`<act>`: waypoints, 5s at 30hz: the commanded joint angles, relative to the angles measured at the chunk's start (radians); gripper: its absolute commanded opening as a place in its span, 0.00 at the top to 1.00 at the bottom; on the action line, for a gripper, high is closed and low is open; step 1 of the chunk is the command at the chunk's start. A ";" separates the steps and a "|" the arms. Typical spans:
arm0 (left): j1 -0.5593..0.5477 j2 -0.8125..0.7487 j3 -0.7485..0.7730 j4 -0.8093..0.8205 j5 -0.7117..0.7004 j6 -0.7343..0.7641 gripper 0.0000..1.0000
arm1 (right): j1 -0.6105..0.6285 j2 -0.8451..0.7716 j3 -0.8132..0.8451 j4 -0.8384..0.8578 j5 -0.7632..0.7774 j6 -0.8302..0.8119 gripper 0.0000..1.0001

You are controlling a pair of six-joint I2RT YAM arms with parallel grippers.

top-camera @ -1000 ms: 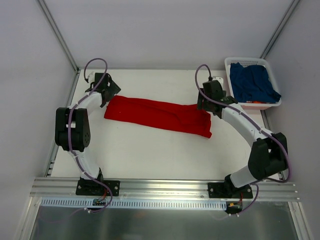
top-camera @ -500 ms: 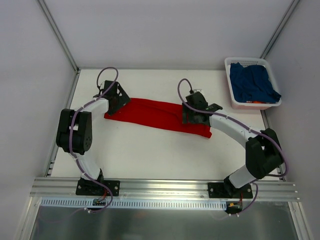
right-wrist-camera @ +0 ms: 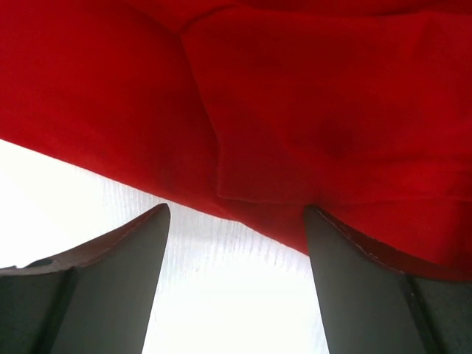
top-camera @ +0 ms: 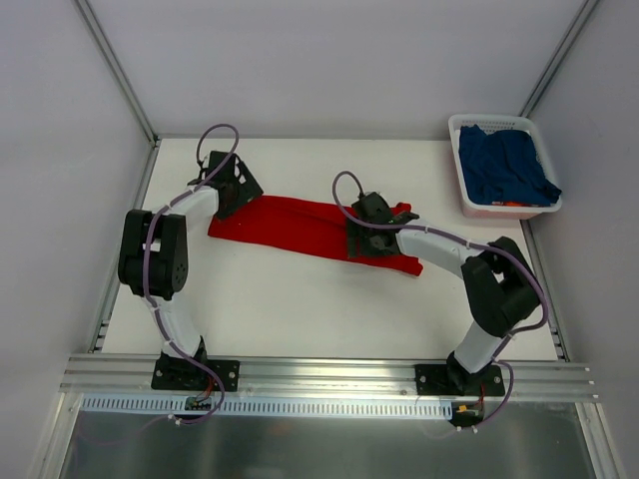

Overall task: Fold and stack the t-shirts
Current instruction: Fold the other side of the tshirt into a rectangle, then rotate the tshirt 90 degrees

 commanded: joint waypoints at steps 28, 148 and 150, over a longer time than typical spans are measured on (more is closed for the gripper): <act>-0.073 -0.019 -0.042 -0.181 -0.104 0.143 0.01 | -0.141 0.052 0.024 -0.020 -0.226 -0.030 0.16; -1.268 -0.103 -0.177 -0.264 -0.251 -0.313 0.01 | -0.348 0.679 1.035 -0.133 -0.720 -0.179 0.03; -1.268 -0.153 -0.164 -0.290 -0.305 -0.279 0.01 | -0.350 0.644 1.012 -0.141 -0.709 -0.210 0.03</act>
